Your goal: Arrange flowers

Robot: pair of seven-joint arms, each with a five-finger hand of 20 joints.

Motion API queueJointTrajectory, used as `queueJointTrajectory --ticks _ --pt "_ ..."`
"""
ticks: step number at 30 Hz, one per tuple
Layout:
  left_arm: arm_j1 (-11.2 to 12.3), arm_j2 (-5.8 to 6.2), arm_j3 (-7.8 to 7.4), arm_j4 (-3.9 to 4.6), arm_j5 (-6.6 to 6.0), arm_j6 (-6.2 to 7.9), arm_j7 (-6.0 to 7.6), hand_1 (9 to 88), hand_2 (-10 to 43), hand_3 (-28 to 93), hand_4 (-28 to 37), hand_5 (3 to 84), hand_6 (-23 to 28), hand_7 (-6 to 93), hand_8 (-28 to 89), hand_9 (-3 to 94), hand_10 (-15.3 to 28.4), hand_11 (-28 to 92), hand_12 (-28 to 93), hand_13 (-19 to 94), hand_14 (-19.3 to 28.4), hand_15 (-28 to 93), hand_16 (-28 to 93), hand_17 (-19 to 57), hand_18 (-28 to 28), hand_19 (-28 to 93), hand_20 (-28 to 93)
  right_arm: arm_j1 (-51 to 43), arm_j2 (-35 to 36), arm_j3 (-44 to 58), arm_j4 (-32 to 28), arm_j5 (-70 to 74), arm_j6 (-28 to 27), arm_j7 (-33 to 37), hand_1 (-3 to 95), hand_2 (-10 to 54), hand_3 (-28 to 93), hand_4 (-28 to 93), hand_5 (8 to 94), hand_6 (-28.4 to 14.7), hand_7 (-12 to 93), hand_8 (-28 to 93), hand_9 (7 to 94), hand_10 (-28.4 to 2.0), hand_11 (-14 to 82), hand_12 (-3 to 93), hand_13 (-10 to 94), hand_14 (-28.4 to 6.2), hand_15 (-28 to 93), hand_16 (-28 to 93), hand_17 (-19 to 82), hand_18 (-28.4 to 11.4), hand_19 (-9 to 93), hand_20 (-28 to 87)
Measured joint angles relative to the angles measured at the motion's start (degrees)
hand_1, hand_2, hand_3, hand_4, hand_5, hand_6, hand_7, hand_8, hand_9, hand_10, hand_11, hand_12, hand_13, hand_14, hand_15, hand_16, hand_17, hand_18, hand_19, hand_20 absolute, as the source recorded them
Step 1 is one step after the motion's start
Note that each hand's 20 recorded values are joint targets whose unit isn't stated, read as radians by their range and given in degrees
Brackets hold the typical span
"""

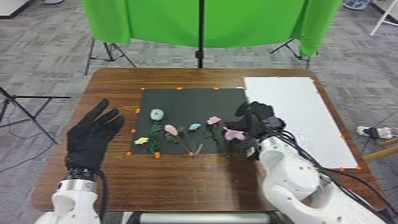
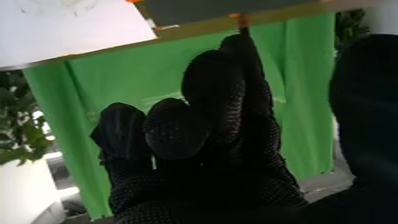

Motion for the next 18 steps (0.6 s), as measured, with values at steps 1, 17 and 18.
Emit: queueJointTrajectory --ticks 1,17,18 --pt "0.0 0.02 0.03 0.02 -0.01 0.01 -0.02 24.6 7.8 80 -24.1 39.3 9.4 14.5 -10 37.0 20.3 28 11 28 27.8 57 -9 -6.5 26.9 58 22 -0.1 0.2 0.8 -0.4 0.7 0.7 -0.3 24.8 -5.7 75 -28 59.4 -0.3 12 -12 68.6 -15.6 34.7 15.7 54 -16.0 76 13 21 -23.4 85 57" --pt "-4.7 2.42 3.76 4.87 -0.01 1.29 1.06 20.8 7.4 80 -28.2 35.9 4.7 12.7 -11 34.2 16.6 20 10 28 25.4 46 -8 -7.1 26.8 53 17 -5.6 -3.2 29.8 7.9 42.2 8.4 -28.3 15.9 8.4 77 -28 45.1 3.1 12 -12 47.7 -16.0 9.2 12.5 36 -21.7 25 15 11 -27.0 53 25" --pt "-4.9 2.70 4.03 4.96 -0.01 1.55 1.33 20.7 7.5 80 -28.2 35.7 4.6 12.9 -11 34.2 16.6 20 10 28 25.1 45 -7 -6.9 26.8 53 17 -5.7 -3.2 29.7 8.5 45.5 8.0 -28.8 15.5 8.6 77 -28 44.7 3.4 12 -11 47.6 -16.0 9.1 12.6 36 -21.7 24 15 11 -27.4 53 25"
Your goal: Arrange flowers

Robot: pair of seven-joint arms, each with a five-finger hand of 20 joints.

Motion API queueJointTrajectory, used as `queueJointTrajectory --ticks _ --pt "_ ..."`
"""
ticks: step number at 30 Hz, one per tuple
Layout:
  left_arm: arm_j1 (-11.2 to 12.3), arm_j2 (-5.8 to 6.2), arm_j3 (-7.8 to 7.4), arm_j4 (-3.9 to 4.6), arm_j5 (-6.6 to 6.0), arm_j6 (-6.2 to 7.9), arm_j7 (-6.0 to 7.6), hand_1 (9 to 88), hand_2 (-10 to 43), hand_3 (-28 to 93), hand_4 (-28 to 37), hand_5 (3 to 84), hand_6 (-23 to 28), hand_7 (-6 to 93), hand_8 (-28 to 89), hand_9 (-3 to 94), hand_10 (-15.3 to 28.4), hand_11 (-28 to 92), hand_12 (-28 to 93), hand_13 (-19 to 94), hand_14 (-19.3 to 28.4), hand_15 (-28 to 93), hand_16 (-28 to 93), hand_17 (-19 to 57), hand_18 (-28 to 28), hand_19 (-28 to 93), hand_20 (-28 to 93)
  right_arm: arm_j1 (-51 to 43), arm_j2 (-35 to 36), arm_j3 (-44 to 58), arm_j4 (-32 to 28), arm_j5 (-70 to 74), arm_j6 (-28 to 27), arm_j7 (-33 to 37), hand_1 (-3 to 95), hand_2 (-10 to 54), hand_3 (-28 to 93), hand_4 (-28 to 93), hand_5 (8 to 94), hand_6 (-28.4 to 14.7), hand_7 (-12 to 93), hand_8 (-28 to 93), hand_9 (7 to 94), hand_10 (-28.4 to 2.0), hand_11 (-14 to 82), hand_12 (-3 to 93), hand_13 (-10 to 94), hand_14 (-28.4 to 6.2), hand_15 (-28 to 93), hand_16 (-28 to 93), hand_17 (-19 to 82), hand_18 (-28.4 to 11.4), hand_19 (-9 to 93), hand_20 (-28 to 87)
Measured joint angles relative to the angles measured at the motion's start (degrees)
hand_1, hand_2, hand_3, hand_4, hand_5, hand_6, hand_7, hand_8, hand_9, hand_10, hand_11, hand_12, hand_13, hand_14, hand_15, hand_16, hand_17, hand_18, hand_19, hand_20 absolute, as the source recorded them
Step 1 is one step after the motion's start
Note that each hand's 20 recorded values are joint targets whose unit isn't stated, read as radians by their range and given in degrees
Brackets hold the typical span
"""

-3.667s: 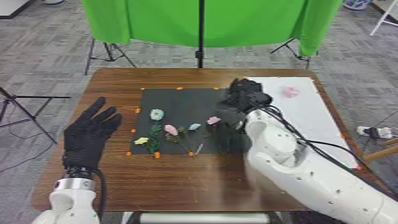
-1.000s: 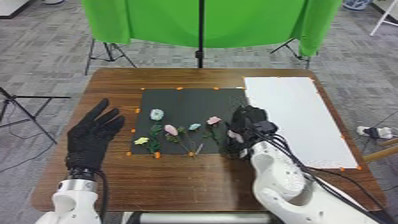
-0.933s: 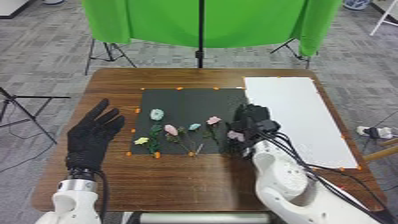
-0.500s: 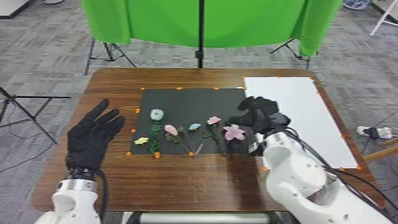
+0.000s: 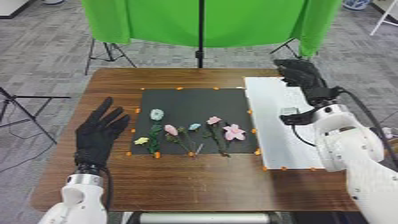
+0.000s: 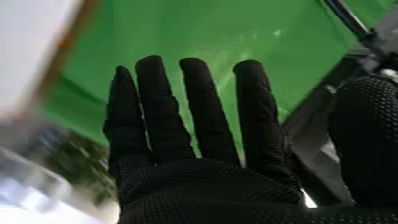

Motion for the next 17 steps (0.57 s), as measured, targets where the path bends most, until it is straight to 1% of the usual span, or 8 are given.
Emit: queueJointTrajectory --ticks 3,6,8,11,17 --pt "-0.6 0.61 0.60 0.30 -0.18 0.51 0.93 20.3 7.5 80 -28.2 35.2 4.3 13.0 -11 34.1 16.5 19 10 28 24.6 44 -7 -6.9 26.6 53 16 -0.5 -0.3 -0.5 0.9 10.7 0.5 -2.5 15.1 9.0 76 -28 43.9 3.7 11 -11 47.5 -15.9 8.9 12.8 36 -21.9 24 16 12 -28.0 53 24" --pt "-1.0 0.91 0.81 0.48 -0.42 0.63 1.70 20.3 7.5 80 -28.3 35.2 4.3 13.1 -11 34.5 16.6 20 10 28 24.9 45 -6 -7.1 26.5 53 16 -1.6 -0.9 -1.0 0.9 19.1 1.4 -5.1 15.1 9.1 76 -28 43.7 3.9 11 -11 47.6 -15.6 8.8 12.8 37 -21.9 23 16 12 -28.2 53 24" --pt "-1.0 0.98 0.77 0.48 -0.50 0.63 2.05 20.2 7.5 80 -28.3 35.2 4.3 13.2 -11 35.1 17.0 20 11 28 25.4 46 -6 -7.2 26.7 54 16 -2.3 -1.2 -1.4 0.7 23.4 2.2 -6.3 15.3 9.1 76 -28 43.7 4.2 11 -11 50.6 -15.7 9.8 13.0 37 -22.0 24 16 11 -28.1 53 24" --pt "-0.8 0.98 0.52 0.48 -0.69 0.62 2.22 20.0 7.5 80 -28.3 35.5 4.6 13.3 -11 35.7 17.6 21 11 28 26.2 47 -6 -7.3 26.8 54 16 -2.9 -1.5 -2.2 0.5 30.7 3.4 -6.6 15.3 9.2 76 -28 44.3 4.6 12 -11 52.6 -15.4 10.3 12.9 38 -21.7 24 17 11 -27.8 52 23" --pt "0.6 0.95 0.00 0.32 -1.03 0.58 2.11 20.0 7.6 80 -28.3 35.8 4.8 13.0 -11 35.8 17.5 21 11 28 26.4 48 -6 -7.1 27.0 55 16 -4.1 -2.8 -1.2 0.1 47.7 2.4 -5.5 14.9 9.4 76 -28 44.8 4.8 12 -12 52.4 -15.3 10.1 12.7 39 -21.5 25 17 10 -27.5 52 23"
